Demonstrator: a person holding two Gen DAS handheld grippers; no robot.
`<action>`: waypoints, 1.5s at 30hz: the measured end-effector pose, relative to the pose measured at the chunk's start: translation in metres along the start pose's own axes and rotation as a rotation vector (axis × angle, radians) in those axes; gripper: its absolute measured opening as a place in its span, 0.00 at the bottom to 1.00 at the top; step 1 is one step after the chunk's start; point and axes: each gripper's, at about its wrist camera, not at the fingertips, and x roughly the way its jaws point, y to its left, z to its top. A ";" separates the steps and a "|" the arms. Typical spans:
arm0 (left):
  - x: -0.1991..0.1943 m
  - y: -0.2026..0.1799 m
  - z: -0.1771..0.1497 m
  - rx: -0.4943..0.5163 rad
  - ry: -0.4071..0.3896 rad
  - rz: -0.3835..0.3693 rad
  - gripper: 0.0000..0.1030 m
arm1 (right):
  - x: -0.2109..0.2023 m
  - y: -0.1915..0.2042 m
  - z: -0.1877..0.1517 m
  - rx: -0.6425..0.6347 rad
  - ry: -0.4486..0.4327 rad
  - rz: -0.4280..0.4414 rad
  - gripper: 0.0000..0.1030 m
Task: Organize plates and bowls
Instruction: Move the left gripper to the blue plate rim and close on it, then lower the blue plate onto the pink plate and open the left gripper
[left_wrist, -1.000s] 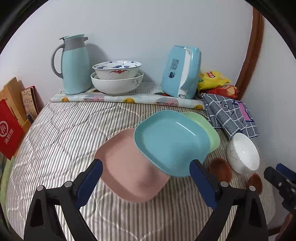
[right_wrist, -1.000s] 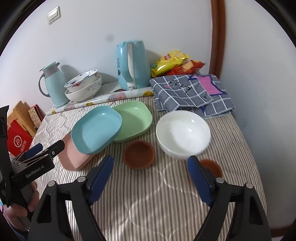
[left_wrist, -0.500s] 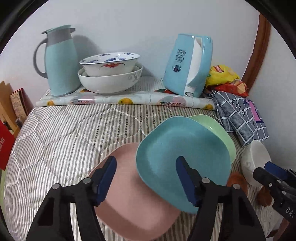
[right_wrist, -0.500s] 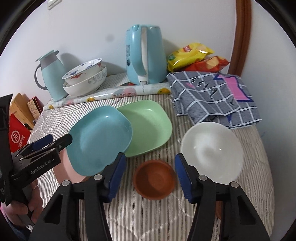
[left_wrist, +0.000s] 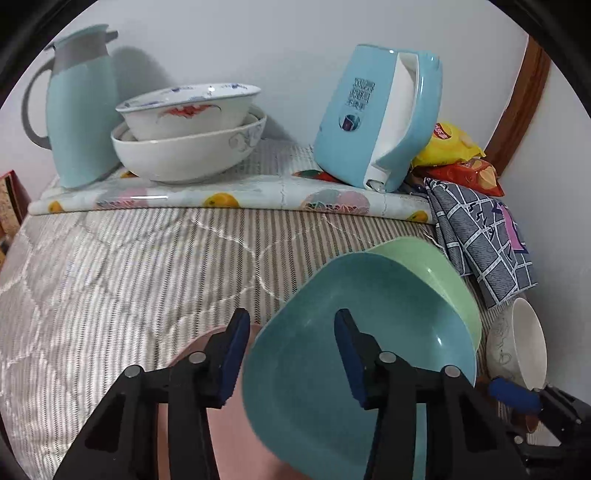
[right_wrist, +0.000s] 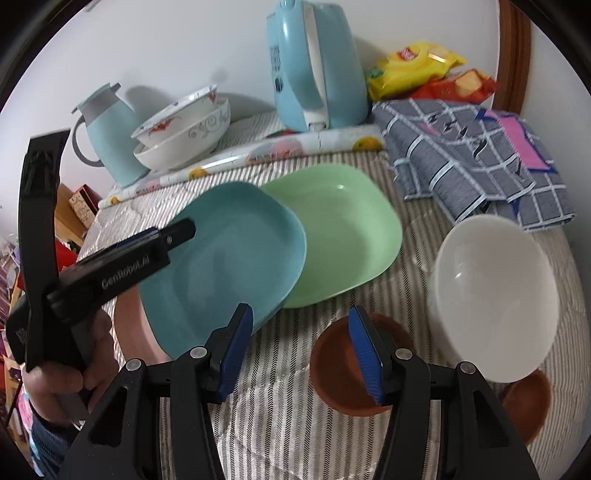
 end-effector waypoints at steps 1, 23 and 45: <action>0.002 0.000 -0.001 0.003 0.005 0.000 0.37 | 0.003 0.000 0.001 0.004 0.008 0.004 0.53; -0.035 0.036 -0.012 -0.043 -0.010 -0.089 0.12 | 0.002 0.044 -0.011 -0.023 0.035 -0.034 0.20; -0.053 0.096 -0.041 -0.109 -0.011 -0.064 0.13 | 0.013 0.100 -0.041 -0.042 0.082 -0.020 0.19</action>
